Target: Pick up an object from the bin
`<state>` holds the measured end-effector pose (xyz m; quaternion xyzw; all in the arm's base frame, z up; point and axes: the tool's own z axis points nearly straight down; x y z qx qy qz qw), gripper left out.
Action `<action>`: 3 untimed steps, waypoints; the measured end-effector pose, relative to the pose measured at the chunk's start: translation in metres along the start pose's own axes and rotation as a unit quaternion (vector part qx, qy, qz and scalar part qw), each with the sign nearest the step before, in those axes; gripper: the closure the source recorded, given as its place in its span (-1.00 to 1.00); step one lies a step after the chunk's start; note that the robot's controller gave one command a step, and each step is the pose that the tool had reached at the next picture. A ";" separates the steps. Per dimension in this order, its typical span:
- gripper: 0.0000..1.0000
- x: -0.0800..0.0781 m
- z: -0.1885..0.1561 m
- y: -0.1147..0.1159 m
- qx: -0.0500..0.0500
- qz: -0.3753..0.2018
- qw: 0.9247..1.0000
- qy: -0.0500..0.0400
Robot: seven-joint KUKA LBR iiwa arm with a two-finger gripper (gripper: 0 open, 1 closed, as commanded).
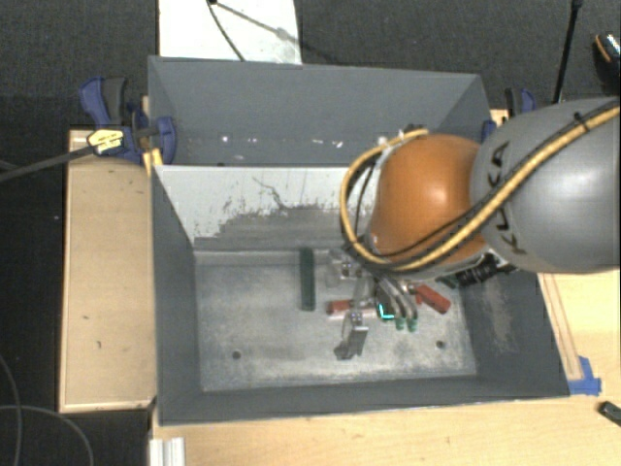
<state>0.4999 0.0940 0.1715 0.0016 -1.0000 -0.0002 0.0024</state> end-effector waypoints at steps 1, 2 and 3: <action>-1.00 -0.070 0.105 -0.052 0.000 -0.025 1.000 -0.003; 1.00 -0.070 0.101 -0.049 0.000 -0.024 1.000 -0.004; 1.00 -0.060 -0.065 -0.048 0.000 -0.045 0.999 -0.008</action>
Offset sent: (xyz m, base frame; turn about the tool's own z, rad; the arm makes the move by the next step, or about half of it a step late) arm 0.0691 -0.0493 -0.1015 -0.0530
